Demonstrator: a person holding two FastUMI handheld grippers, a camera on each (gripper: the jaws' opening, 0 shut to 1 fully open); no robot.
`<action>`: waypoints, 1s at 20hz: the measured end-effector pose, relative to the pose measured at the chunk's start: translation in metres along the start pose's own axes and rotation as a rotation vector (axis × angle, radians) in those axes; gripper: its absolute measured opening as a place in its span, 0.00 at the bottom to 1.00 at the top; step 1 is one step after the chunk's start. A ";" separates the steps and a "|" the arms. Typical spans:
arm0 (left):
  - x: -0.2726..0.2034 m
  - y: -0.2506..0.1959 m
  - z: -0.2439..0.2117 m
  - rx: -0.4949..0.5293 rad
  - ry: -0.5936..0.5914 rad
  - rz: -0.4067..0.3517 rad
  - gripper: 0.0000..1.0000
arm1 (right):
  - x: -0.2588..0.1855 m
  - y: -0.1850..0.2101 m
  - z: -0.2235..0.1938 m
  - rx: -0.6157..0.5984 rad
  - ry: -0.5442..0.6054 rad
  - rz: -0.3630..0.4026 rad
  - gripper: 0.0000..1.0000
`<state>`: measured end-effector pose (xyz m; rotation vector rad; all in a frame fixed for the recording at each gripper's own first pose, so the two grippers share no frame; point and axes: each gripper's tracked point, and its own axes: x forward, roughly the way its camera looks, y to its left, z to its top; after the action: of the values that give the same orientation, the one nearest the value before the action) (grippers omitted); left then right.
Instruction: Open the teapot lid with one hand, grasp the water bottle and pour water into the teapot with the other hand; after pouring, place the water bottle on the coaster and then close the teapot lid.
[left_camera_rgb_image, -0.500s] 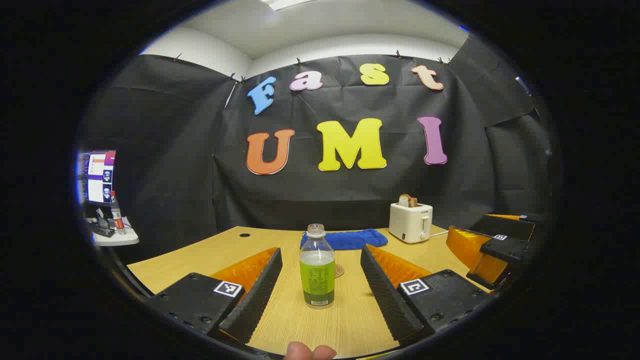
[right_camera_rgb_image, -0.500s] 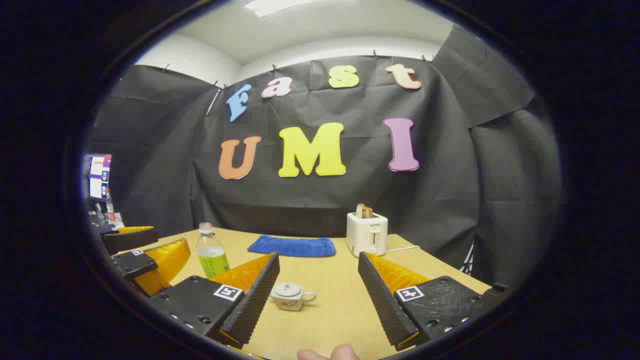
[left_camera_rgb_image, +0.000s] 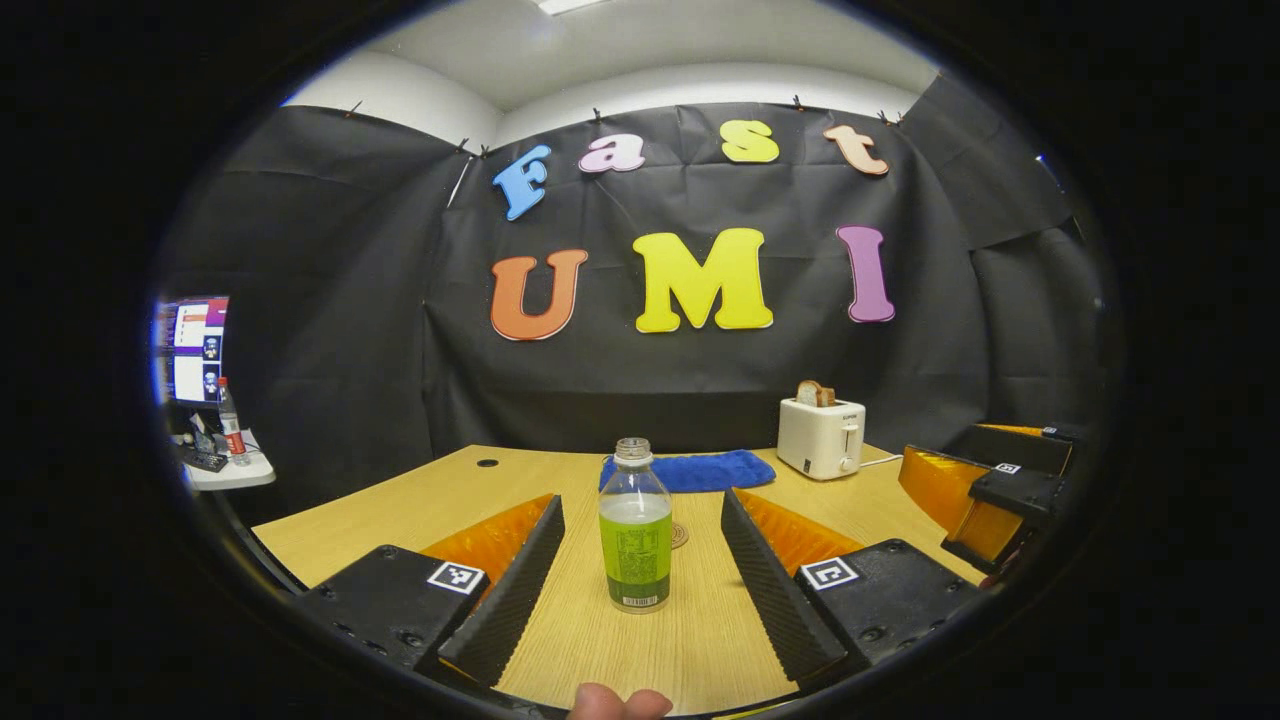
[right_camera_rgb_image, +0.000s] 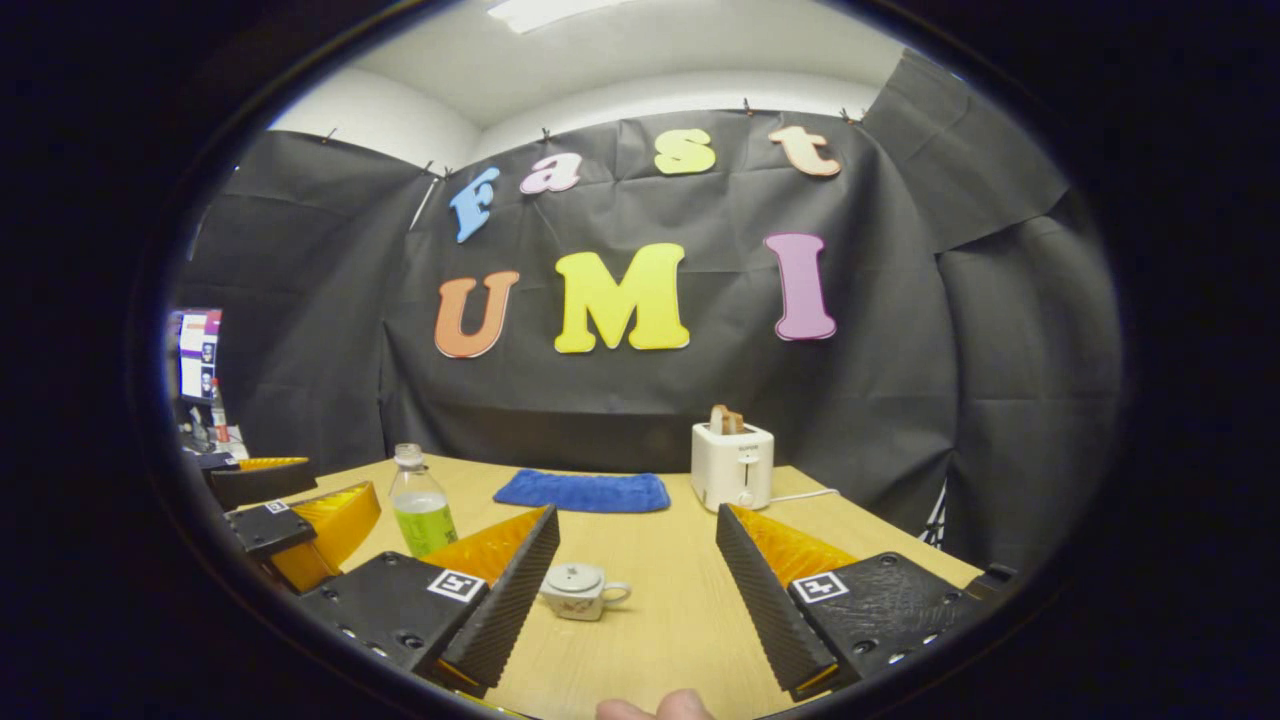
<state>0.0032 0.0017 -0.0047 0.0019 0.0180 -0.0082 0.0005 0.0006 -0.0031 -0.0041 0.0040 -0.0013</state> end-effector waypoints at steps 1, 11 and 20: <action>-0.001 0.000 -0.001 0.001 0.001 0.001 0.99 | 0.000 0.000 0.000 -0.001 -0.001 0.001 0.95; 0.000 -0.001 -0.002 0.012 0.004 -0.002 0.98 | 0.005 0.000 -0.009 0.002 0.020 0.006 0.97; -0.002 0.010 0.004 0.013 -0.005 0.012 0.98 | 0.032 0.015 -0.030 -0.005 0.045 0.043 0.95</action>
<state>0.0012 0.0116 -0.0005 0.0148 0.0126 0.0041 0.0329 0.0159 -0.0336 -0.0090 0.0487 0.0413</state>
